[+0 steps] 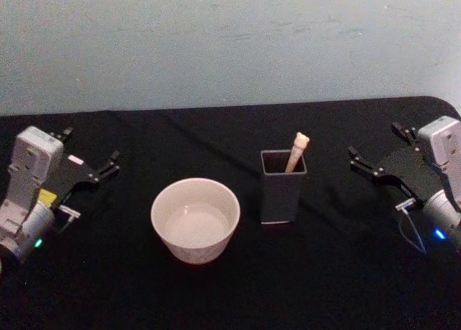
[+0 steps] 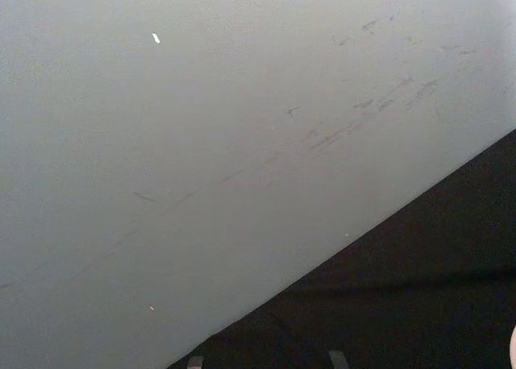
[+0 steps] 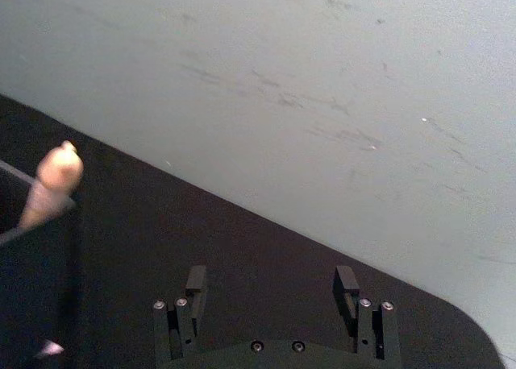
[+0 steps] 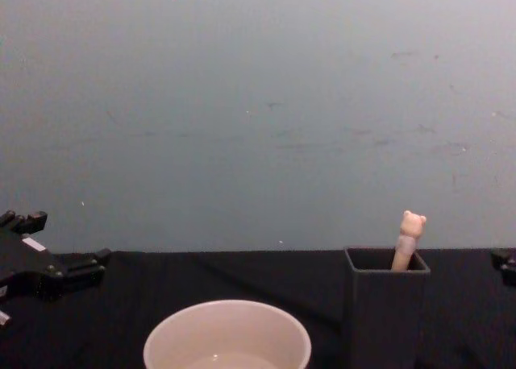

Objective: Pick up the stirring spoon with one hand, stir inside the cup, then place it back in its original position.

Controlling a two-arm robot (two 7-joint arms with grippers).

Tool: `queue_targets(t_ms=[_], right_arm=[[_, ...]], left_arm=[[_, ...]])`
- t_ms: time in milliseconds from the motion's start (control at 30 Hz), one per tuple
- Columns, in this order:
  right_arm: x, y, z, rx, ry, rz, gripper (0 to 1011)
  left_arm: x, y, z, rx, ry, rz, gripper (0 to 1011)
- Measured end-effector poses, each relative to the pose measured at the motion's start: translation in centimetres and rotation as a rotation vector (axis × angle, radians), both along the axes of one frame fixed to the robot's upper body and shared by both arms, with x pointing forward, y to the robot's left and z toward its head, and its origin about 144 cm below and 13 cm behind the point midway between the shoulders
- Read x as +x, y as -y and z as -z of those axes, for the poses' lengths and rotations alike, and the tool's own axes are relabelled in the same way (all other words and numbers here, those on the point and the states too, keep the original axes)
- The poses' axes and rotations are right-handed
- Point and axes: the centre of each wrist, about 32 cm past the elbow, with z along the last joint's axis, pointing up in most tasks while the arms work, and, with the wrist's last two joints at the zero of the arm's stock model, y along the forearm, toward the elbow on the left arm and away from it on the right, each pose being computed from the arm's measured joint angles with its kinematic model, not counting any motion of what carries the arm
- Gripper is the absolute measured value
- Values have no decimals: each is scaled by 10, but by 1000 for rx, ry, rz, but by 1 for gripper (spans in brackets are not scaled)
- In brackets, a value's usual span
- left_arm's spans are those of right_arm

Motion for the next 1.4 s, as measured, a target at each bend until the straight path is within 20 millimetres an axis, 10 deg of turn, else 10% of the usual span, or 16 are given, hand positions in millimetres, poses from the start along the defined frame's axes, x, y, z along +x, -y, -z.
queue_targets(t_ms=[867, 1400], right_arm=[[-7, 0, -29, 378, -224, -362, 1002], [29, -24, -22, 360, -229, -395, 1002]], left_arm=[[0, 0, 0, 0, 0, 0, 1001], [0, 0, 0, 0, 0, 0, 1001]])
